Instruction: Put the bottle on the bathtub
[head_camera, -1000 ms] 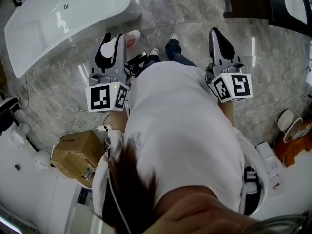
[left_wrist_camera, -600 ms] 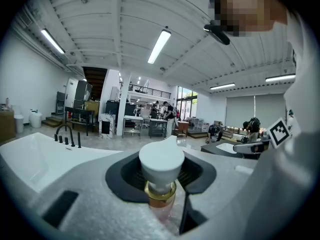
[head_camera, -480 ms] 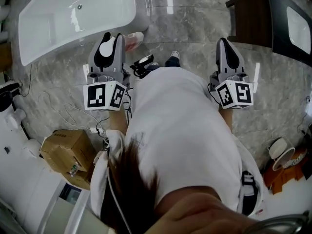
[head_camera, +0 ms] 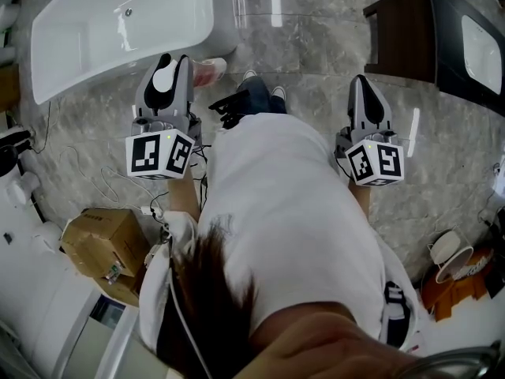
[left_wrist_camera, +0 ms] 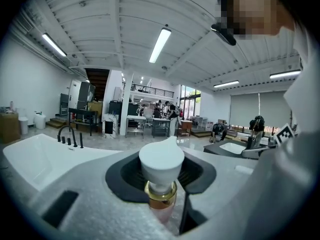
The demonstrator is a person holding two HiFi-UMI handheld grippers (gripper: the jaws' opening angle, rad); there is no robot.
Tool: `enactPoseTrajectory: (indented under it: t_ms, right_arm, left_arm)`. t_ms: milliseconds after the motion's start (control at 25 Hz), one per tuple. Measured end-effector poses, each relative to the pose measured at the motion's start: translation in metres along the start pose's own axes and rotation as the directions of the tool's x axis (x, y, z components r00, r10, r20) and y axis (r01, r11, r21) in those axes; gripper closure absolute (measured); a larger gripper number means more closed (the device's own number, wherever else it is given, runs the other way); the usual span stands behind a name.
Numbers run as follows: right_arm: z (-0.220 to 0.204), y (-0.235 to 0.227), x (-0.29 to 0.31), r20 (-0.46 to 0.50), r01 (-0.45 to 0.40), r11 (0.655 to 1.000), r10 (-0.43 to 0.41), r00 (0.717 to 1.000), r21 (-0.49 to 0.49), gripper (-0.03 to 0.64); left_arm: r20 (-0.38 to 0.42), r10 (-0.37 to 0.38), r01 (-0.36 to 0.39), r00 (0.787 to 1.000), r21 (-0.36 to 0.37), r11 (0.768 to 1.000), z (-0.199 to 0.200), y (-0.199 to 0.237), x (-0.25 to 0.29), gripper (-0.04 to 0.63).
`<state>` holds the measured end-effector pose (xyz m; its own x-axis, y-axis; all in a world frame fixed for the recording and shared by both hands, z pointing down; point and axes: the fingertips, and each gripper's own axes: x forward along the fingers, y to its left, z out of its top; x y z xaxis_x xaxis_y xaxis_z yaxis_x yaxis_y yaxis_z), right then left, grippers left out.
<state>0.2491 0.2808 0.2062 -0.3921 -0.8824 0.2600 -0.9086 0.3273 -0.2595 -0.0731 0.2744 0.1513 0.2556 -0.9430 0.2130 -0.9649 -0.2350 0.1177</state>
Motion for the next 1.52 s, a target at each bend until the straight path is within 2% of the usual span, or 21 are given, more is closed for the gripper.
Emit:
enactPoseTrajectory:
  t_ms: [240, 440, 720, 1080, 1320, 1520]
  right_arm:
    - [-0.005, -0.007, 0.017, -0.036, 0.013, 1.0, -0.013, 0.999, 0.008, 0.604]
    - [0.006, -0.011, 0.052, -0.046, 0.033, 0.999, -0.033, 0.998, 0.002, 0.604]
    - [0.039, -0.006, 0.134, -0.042, 0.014, 1.0, -0.015, 0.999, -0.022, 0.604]
    - [0.077, 0.025, 0.243, -0.004, -0.031, 0.999, 0.031, 1.0, -0.036, 0.604]
    - [0.075, 0.035, 0.276, -0.04, -0.04, 0.999, 0.039, 0.998, -0.032, 0.604]
    - [0.079, 0.024, 0.291, -0.075, -0.046, 0.998, 0.044, 0.996, -0.036, 0.604]
  left_arm:
    - [-0.026, -0.028, 0.027, 0.999, -0.012, 1.0, -0.007, 0.003, 0.028, 0.451]
    - [-0.044, -0.056, 0.054, 0.997, -0.033, 0.998, -0.007, 0.016, 0.064, 0.451]
    - [-0.052, -0.077, 0.076, 0.996, -0.032, 0.997, 0.008, 0.048, 0.129, 0.451]
    - [-0.044, -0.125, 0.123, 0.991, -0.029, 0.992, 0.031, 0.094, 0.199, 0.451]
    - [-0.051, -0.098, 0.097, 0.994, -0.038, 0.995, 0.034, 0.125, 0.222, 0.451]
    - [-0.065, -0.059, 0.055, 0.996, -0.056, 0.997, 0.033, 0.134, 0.234, 0.451]
